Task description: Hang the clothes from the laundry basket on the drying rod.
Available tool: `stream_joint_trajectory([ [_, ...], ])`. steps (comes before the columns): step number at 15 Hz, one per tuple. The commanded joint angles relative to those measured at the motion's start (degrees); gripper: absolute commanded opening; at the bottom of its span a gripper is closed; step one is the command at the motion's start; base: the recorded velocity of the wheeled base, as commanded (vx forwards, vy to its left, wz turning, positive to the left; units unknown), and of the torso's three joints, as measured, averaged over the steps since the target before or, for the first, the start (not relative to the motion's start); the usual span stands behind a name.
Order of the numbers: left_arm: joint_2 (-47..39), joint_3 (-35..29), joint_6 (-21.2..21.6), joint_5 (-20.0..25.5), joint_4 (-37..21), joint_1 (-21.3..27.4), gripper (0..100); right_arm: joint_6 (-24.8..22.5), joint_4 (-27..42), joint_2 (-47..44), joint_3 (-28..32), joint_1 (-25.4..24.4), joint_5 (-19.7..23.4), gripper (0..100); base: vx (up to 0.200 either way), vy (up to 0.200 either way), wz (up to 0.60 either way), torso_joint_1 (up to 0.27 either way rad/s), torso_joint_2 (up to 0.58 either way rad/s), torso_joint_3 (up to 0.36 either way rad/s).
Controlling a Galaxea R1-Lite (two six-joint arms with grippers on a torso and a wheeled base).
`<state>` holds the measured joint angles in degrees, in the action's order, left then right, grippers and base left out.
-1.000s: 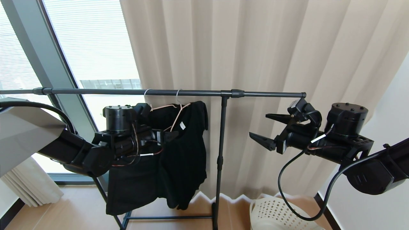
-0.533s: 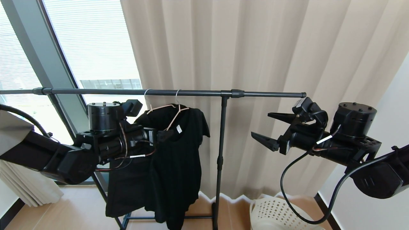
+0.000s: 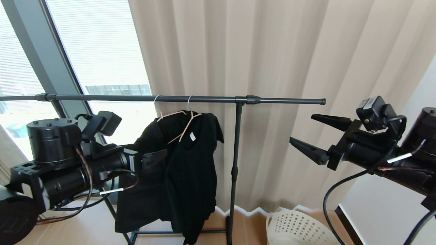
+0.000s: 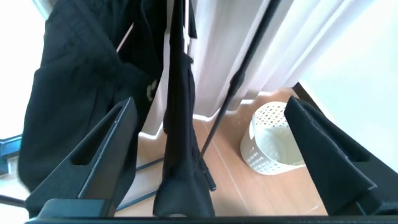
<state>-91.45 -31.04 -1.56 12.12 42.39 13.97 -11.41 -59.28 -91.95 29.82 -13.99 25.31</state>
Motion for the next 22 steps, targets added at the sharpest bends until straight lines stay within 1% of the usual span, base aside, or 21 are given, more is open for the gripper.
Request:
stream_joint_trajectory([
  [1,9.36,4.76,0.07,0.01,0.15,0.09,100,0.07,0.04,6.79,-3.01,0.46,-2.72,100,0.000,0.000,0.00,0.000,0.00,0.000],
  [2,11.91,6.16,0.15,0.01,0.15,0.00,100,0.07,0.13,8.72,-4.24,0.46,-4.65,100,0.000,0.000,0.00,0.000,0.00,0.000],
  [3,13.14,6.96,0.15,0.01,0.15,-0.08,100,0.07,0.04,9.86,-5.30,0.37,-5.44,100,0.000,0.000,0.00,0.000,0.00,0.000],
  [4,16.75,9.59,-0.02,-0.69,-0.02,-0.35,100,-0.02,-0.04,13.20,-8.72,0.11,-6.41,100,0.000,0.000,0.00,0.000,0.00,0.000],
  [6,20.00,13.63,-0.02,-0.69,-0.11,-0.35,100,-0.02,-0.22,16.10,-11.10,0.11,-6.76,100,0.000,0.000,0.00,0.000,0.00,0.000],
  [7,22.28,16.54,0.07,-0.69,-0.11,-0.35,100,-0.02,0.13,18.74,-12.50,0.11,-7.99,100,0.000,0.000,0.00,0.000,0.00,0.000],
  [8,23.87,18.29,-0.02,-0.69,-0.11,-0.35,100,-0.02,0.04,20.50,-15.23,0.02,-9.05,100,0.000,0.000,0.00,0.000,0.00,0.000],
  [11,30.46,24.18,-0.02,-0.69,-0.20,-0.44,100,-0.10,-0.04,26.39,-23.31,0.37,-9.49,100,0.000,0.000,0.00,0.000,0.00,0.000],
  [13,35.29,29.37,0.07,-0.69,-0.29,-0.35,100,-0.02,0.13,30.78,-28.41,0.81,-10.19,100,0.000,0.000,0.00,0.000,0.00,0.000],
  [14,36.87,31.04,0.07,-0.69,-0.29,-0.35,100,-0.10,0.22,33.15,-29.82,0.81,-11.07,100,0.000,0.000,0.00,0.000,0.00,0.000],
  [15,37.58,31.04,0.07,-0.69,-0.29,-0.35,100,-0.02,0.57,34.39,-29.82,0.81,-11.33,100,0.000,0.000,0.00,0.000,0.00,0.000],
  [16,40.30,31.04,-0.20,-0.69,-1.61,-0.44,100,0.25,6.99,39.66,-29.82,0.99,-12.12,100,0.000,0.000,0.00,0.000,0.00,0.000],
  [18,48.74,31.04,0.07,-0.52,-12.06,-0.26,100,0.51,22.98,52.05,-29.82,1.34,-12.39,100,0.000,0.000,0.00,0.000,0.00,0.000],
  [19,52.34,31.04,0.24,-0.52,-16.02,-0.17,100,0.42,29.22,58.03,-29.82,1.34,-12.48,100,0.000,0.000,0.00,0.000,0.00,0.000],
  [21,58.06,31.04,0.86,-0.52,-21.38,-0.35,100,0.34,36.96,66.38,-29.82,1.51,-13.00,100,0.000,0.000,0.00,0.000,0.00,0.000],
  [22,60.16,31.04,0.77,-0.52,-23.58,-0.35,100,0.34,38.63,68.66,-29.82,1.78,-13.79,100,0.000,0.000,0.00,0.000,0.00,0.000],
])
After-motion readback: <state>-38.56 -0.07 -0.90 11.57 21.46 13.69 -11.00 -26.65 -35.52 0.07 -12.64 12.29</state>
